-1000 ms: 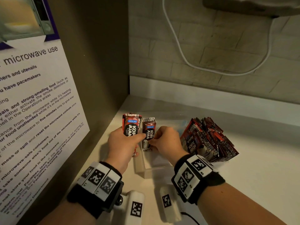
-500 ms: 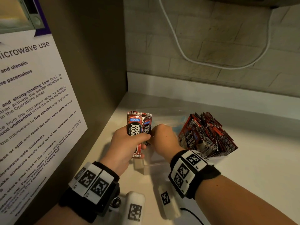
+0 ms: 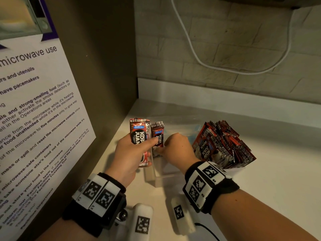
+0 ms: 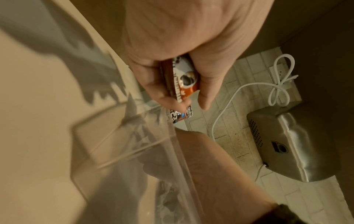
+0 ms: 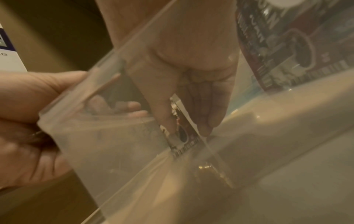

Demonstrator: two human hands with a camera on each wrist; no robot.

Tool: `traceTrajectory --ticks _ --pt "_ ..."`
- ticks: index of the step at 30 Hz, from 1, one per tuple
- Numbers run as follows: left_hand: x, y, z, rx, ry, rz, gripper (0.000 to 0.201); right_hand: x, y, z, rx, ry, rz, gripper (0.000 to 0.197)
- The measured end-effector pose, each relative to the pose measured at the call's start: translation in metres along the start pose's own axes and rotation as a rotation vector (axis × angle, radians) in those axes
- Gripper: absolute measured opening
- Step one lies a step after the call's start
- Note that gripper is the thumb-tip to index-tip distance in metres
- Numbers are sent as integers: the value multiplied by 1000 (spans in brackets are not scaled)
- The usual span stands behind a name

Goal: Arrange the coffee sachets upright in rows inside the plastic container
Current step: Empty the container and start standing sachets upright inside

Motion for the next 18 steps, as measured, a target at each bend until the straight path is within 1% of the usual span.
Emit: traceTrajectory --ticks 3,6,8,10,13,14,16,18 --pt "5 3 0 37 27 -110 19 19 3 -8 -48 85 114 35" --pt "10 6 0 78 34 -246 14 46 -5 -15 1 209 272 21" --pt "11 10 1 61 10 -262 16 60 -13 -18 42 240 466 11" --pt "8 15 1 17 -29 -234 14 64 -23 -21 67 196 665 11" --pt "-3 24 -5 -62 -85 -208 9 59 -40 -28 87 59 852 12" --pt "-8 26 -6 -89 -105 -216 11 55 -44 -30 98 15 886 15" --pt "-12 28 -8 -123 -115 -232 23 47 -52 -35 129 -56 911 23" --pt "-12 27 -8 -136 -97 -247 36 39 -57 -38 162 -95 919 21"
Point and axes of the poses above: each hand's wrist, its own z-axis towards the middle knuckle, its own x-axis out of the back of the hand, y = z × x, the point moved 10 cm from there along z, towards the middle knuckle, and after that the axes turned 5 degrees about x, right-handed, at the moved point
